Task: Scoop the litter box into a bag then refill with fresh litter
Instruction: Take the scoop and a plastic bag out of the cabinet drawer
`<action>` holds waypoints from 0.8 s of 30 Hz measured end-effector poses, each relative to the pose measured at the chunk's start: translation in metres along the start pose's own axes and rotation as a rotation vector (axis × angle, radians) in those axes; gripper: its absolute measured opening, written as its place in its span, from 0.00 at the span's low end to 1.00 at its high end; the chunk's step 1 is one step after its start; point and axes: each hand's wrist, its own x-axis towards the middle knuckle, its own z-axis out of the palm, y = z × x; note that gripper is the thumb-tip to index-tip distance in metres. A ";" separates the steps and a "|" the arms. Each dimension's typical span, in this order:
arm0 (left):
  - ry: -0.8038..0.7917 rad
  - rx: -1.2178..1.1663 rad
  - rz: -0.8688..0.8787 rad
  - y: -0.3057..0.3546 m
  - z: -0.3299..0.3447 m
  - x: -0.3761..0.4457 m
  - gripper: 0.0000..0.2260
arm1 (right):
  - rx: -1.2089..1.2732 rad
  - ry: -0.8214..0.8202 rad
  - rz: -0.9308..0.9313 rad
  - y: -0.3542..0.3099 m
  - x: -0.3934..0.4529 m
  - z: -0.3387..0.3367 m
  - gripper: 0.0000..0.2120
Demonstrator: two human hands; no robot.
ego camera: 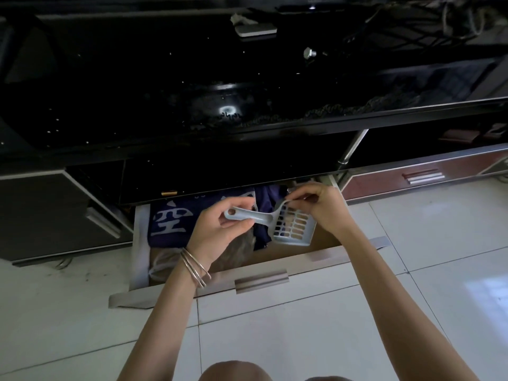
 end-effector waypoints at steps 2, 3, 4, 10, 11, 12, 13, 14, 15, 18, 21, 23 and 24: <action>0.022 0.054 0.042 0.004 -0.005 -0.004 0.12 | 0.049 -0.015 0.032 -0.006 -0.006 -0.001 0.07; 0.039 0.078 0.057 0.005 -0.008 -0.006 0.11 | 0.071 -0.025 0.044 -0.009 -0.009 -0.001 0.07; 0.057 0.088 0.064 0.006 -0.011 -0.009 0.11 | 0.090 -0.031 0.050 -0.012 -0.012 -0.001 0.08; 0.086 -0.092 0.019 0.023 -0.026 -0.028 0.08 | 0.180 -0.035 0.026 -0.032 -0.027 0.003 0.11; 0.087 -0.124 0.025 0.028 -0.029 -0.032 0.08 | 0.196 -0.045 0.017 -0.037 -0.030 0.004 0.11; 0.092 -0.155 0.032 0.033 -0.032 -0.035 0.08 | 0.210 -0.068 0.009 -0.043 -0.032 0.004 0.11; 0.102 -0.181 0.037 0.038 -0.035 -0.038 0.07 | 0.221 -0.098 0.000 -0.049 -0.034 0.004 0.11; 0.113 -0.198 0.042 0.043 -0.038 -0.042 0.07 | 0.238 -0.134 -0.003 -0.055 -0.037 0.005 0.11; 0.126 -0.207 0.047 0.047 -0.042 -0.045 0.07 | 0.258 -0.174 -0.007 -0.061 -0.038 0.005 0.10; 0.148 -0.216 0.055 0.059 -0.054 -0.057 0.07 | 0.314 -0.249 -0.031 -0.075 -0.042 0.010 0.09; 0.133 -0.194 0.060 0.067 -0.068 -0.069 0.08 | 0.338 -0.254 -0.077 -0.082 -0.040 0.020 0.09; 0.104 -0.159 0.042 0.067 -0.075 -0.076 0.09 | 0.345 -0.277 -0.093 -0.083 -0.036 0.030 0.08; 0.088 -0.137 0.019 0.065 -0.077 -0.079 0.09 | 0.340 -0.284 -0.095 -0.082 -0.034 0.036 0.08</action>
